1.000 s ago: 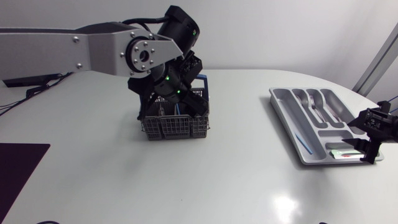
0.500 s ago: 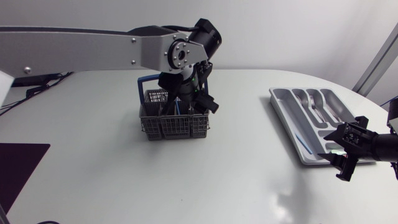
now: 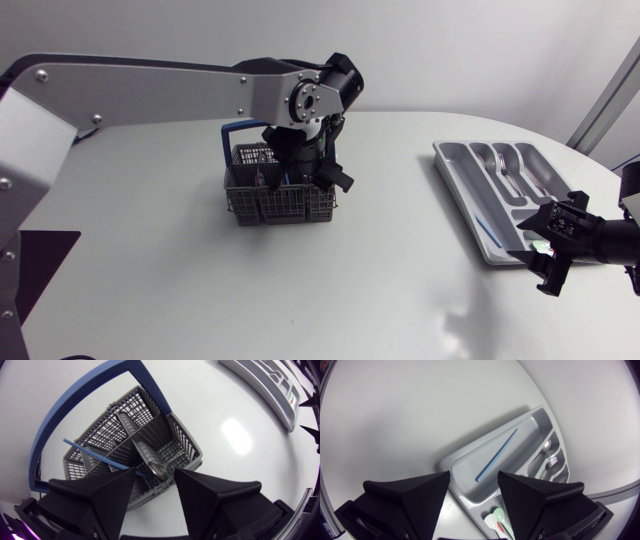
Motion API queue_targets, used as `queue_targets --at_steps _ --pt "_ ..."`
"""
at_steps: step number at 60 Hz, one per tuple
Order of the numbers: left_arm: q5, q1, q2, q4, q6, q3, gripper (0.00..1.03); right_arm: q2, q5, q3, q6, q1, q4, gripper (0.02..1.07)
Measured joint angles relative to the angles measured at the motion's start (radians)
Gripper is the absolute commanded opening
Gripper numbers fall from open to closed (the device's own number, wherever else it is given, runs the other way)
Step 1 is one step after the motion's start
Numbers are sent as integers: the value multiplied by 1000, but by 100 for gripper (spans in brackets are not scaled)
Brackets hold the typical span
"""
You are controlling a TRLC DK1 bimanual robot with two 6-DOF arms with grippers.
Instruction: Unload the cutlery basket into the drawer organizer.
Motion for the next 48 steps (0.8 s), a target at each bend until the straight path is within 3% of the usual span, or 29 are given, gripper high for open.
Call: queue_targets --at_steps 13,24,38,48 --pt "0 0 4 0 0 0 26 -23 0 -11 3 2 2 74" --pt "0 0 6 0 0 0 16 -35 0 -24 5 10 2 74" --pt "-3 6 16 0 0 0 6 -53 1 -45 7 26 2 75" --pt "-7 6 20 3 0 0 6 -62 4 -48 7 27 2 75"
